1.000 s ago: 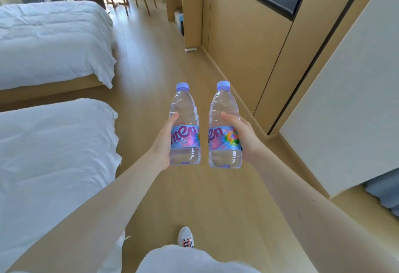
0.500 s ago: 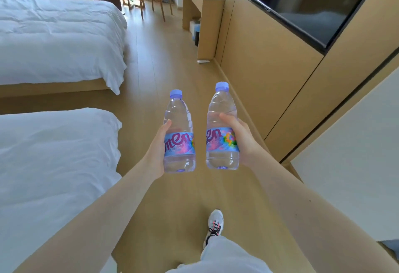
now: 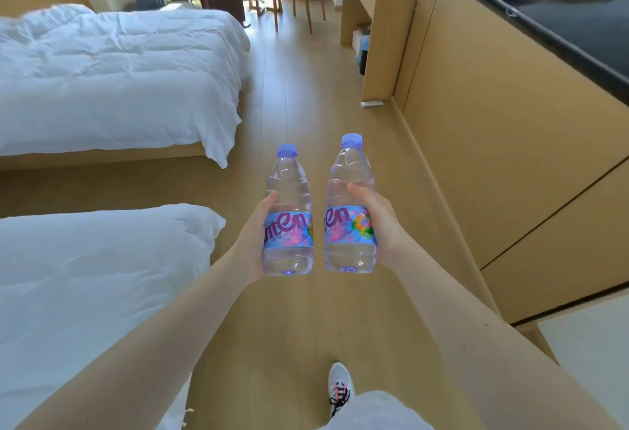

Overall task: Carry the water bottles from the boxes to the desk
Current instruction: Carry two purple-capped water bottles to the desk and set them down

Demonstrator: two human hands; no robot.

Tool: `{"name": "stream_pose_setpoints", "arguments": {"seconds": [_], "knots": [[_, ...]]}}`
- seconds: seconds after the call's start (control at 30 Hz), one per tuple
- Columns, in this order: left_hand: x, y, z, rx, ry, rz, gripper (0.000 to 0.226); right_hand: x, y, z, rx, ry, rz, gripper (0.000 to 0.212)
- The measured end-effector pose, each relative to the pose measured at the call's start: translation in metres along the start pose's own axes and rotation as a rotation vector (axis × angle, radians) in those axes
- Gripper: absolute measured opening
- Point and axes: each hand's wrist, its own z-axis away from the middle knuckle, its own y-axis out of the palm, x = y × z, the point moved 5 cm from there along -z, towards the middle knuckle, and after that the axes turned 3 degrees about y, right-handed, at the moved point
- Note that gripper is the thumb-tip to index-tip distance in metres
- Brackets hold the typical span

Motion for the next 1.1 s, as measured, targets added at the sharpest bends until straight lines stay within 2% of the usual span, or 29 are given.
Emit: {"name": "stream_pose_setpoints", "arguments": {"seconds": [0.1, 0.33, 0.47, 0.63, 0.77, 0.9, 1.0, 1.1], "knots": [[-0.023, 0.012, -0.045, -0.046, -0.012, 0.000, 0.054, 0.026, -0.011, -0.048, 0.009, 0.015, -0.022, 0.077], [-0.069, 0.021, -0.114, -0.096, -0.005, -0.002, 0.044, 0.058, -0.027, -0.132, 0.020, 0.057, -0.036, 0.069], [-0.085, 0.017, -0.147, -0.099, -0.014, 0.011, 0.045, 0.066, -0.028, -0.166, 0.035, 0.072, -0.049, 0.049], [-0.102, 0.007, -0.201, -0.017, -0.059, 0.039, 0.054, 0.081, -0.024, -0.211, 0.011, 0.049, -0.001, 0.043], [-0.144, -0.007, -0.256, 0.034, -0.076, -0.011, 0.046, 0.106, -0.014, -0.257, -0.050, -0.010, 0.035, 0.059], [-0.205, -0.011, -0.311, 0.088, -0.049, 0.025, 0.052, 0.146, 0.008, -0.306, -0.098, -0.064, 0.061, 0.066], [-0.248, -0.013, -0.347, 0.144, -0.036, 0.058, 0.056, 0.177, 0.027, -0.340, -0.127, -0.105, 0.060, 0.063], [-0.279, -0.017, -0.377, 0.177, -0.036, 0.032, 0.055, 0.197, 0.043, -0.371, -0.146, -0.129, 0.036, 0.049]]}}
